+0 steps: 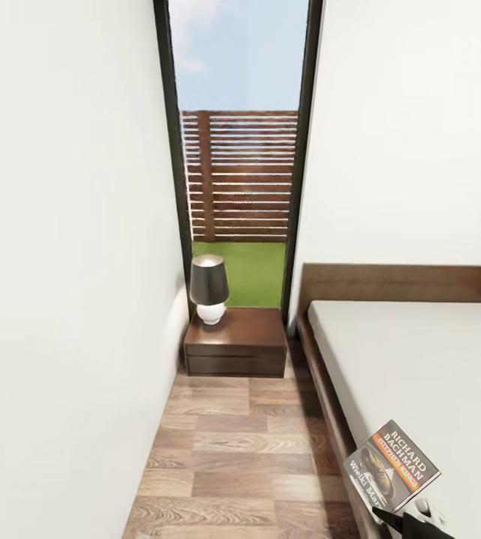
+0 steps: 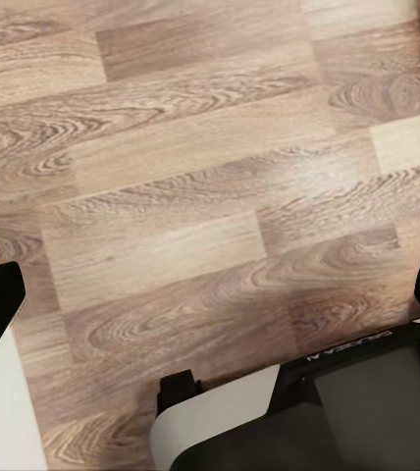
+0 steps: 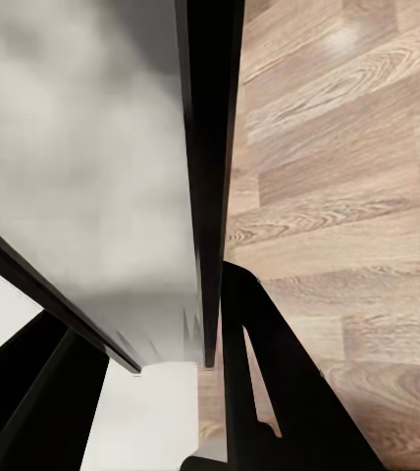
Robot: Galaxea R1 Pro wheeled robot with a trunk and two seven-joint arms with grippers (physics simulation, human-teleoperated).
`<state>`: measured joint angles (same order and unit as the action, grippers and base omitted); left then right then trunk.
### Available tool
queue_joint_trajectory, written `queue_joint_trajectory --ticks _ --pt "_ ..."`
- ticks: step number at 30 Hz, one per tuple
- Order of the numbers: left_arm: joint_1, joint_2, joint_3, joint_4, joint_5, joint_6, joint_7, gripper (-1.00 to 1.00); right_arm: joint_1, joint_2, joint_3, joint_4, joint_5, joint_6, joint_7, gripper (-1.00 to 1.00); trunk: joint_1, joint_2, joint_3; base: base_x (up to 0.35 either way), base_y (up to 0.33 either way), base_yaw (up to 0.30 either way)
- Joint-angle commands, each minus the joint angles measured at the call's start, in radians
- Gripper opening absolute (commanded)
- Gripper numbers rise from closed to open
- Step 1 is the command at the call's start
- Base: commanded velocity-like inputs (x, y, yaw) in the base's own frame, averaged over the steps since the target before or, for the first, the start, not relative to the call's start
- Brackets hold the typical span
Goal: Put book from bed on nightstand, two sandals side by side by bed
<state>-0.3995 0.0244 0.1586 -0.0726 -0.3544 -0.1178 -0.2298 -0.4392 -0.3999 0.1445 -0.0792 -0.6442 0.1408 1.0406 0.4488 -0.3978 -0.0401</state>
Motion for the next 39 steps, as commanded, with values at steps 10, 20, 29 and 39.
queue_joint_trajectory --ticks 10,20,29,39 --pt "-0.001 0.000 0.009 0.001 -0.010 -0.003 -0.003 1.00 -0.001 0.000 0.003 -0.001 -0.012 0.010 0.002 -1.00 0.001 -0.002 -0.002 0.332 0.000 0.000" --pt "-0.001 0.000 0.009 0.001 -0.010 -0.003 -0.003 1.00 -0.001 0.000 0.003 -0.001 -0.012 0.010 0.002 -1.00 0.001 -0.002 -0.002 0.332 0.000 0.000" --pt "-0.001 0.000 0.009 0.001 -0.010 -0.003 -0.003 1.00 -0.001 0.000 0.003 -0.001 -0.012 0.010 0.002 -1.00 0.001 -0.002 -0.002 0.321 -0.054 0.000" --pt "-0.001 0.000 0.009 0.001 -0.010 -0.003 -0.003 1.00 -0.001 0.000 0.003 -0.001 -0.012 0.010 0.002 -1.00 0.001 -0.002 -0.002 0.314 -0.011 0.000"
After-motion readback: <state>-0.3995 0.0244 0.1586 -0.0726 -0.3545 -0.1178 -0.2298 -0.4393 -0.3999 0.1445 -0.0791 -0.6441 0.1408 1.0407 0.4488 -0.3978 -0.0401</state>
